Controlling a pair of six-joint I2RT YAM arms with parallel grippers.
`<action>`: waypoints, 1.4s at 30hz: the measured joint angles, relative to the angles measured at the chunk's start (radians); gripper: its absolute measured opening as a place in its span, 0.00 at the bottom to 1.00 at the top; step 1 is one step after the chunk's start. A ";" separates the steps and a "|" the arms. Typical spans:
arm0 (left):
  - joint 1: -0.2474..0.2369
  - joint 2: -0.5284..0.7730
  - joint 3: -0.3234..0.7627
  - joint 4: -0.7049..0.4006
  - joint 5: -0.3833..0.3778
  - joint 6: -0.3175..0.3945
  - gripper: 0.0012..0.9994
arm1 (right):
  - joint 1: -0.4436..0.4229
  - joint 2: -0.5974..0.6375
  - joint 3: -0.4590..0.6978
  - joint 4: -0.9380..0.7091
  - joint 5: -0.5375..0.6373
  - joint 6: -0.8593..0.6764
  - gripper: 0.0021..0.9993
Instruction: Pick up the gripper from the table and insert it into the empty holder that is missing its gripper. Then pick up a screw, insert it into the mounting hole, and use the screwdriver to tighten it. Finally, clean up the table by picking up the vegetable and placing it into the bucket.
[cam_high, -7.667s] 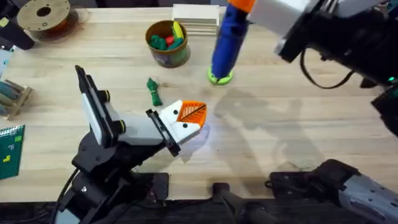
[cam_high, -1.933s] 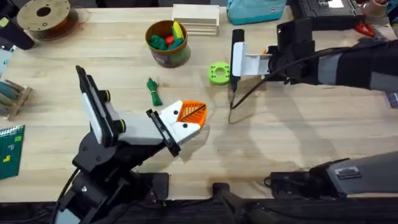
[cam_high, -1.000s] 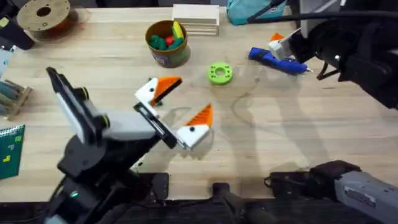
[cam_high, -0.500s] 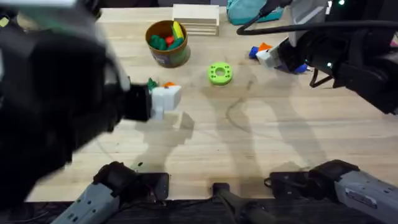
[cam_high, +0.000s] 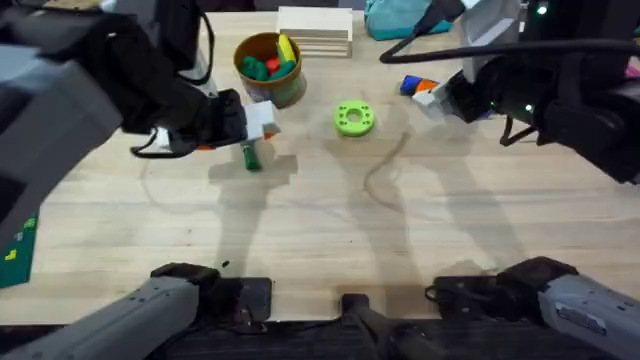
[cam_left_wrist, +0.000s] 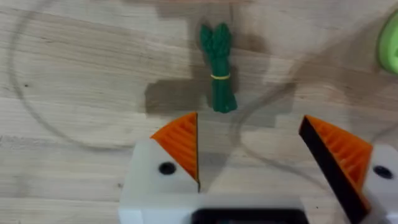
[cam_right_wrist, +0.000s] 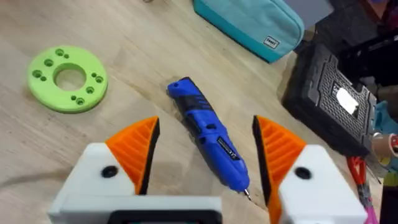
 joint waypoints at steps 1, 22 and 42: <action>0.000 0.024 0.000 0.008 0.000 -0.002 0.99 | 0.000 0.000 0.000 0.000 0.000 0.000 0.85; 0.002 0.435 0.006 0.198 -0.046 -0.050 0.36 | 0.000 0.000 0.000 0.000 0.000 0.000 0.85; 0.006 0.179 0.368 0.111 -0.034 -0.092 0.02 | 0.000 0.000 0.000 0.000 0.000 -0.005 0.85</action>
